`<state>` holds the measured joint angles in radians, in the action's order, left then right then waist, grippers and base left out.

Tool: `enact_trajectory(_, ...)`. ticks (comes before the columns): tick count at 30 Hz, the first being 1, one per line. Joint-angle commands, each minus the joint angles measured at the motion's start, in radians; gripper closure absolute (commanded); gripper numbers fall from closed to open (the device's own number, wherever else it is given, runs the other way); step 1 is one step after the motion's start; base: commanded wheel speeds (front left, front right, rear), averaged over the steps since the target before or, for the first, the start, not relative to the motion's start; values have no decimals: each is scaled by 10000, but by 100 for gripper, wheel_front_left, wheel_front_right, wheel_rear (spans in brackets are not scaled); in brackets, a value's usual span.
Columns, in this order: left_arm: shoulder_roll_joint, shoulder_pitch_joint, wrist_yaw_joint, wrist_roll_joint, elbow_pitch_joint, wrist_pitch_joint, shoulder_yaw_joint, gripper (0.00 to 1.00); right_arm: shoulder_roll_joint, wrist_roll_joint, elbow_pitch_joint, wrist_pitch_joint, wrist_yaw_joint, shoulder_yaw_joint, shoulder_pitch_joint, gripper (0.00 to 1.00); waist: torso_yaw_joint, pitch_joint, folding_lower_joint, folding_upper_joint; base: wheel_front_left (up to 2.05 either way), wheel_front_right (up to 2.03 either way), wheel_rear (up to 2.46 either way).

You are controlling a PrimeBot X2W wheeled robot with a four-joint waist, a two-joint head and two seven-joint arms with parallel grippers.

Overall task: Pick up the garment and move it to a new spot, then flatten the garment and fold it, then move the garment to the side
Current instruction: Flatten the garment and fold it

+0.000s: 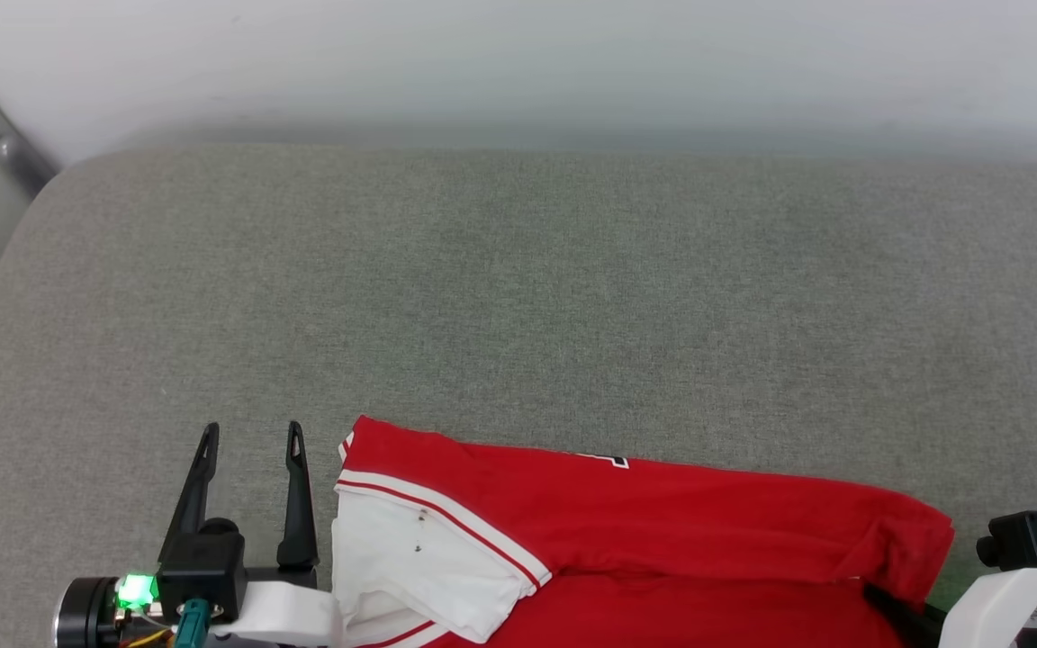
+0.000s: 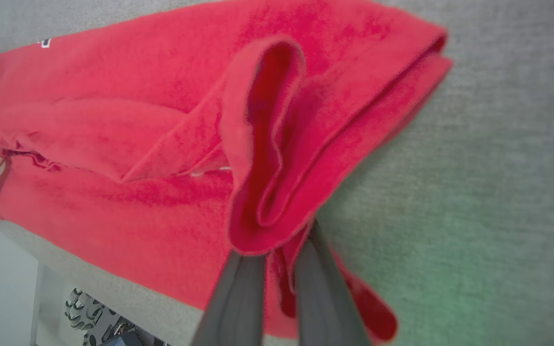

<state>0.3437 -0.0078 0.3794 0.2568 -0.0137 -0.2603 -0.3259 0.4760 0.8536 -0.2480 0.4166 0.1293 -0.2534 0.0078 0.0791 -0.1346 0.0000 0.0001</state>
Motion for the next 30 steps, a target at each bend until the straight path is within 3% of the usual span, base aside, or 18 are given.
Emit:
enact_trajectory(1,-214,221,-160,-240,40,-67,214,0,-28,-21,-152,-99,20,-133,-80,100,-13,87,0,-1,0,0,0)
enact_trajectory(11,-1209,817,-1028,-1163,-82,-67,1196,0,1026,358,-203,-551,10,739,84,100,-117,433,0,-1,0,0,0)
enact_trajectory(21,-1644,1073,-1676,-1765,-136,-67,1731,0,2350,492,-601,-217,11,1896,482,100,-242,568,0,-1,0,0,0)
enact_trajectory(30,-1851,1232,-2004,-2045,-164,-68,2027,0,2386,224,1384,-95,11,1667,898,100,-262,733,0,-1,0,0,0)
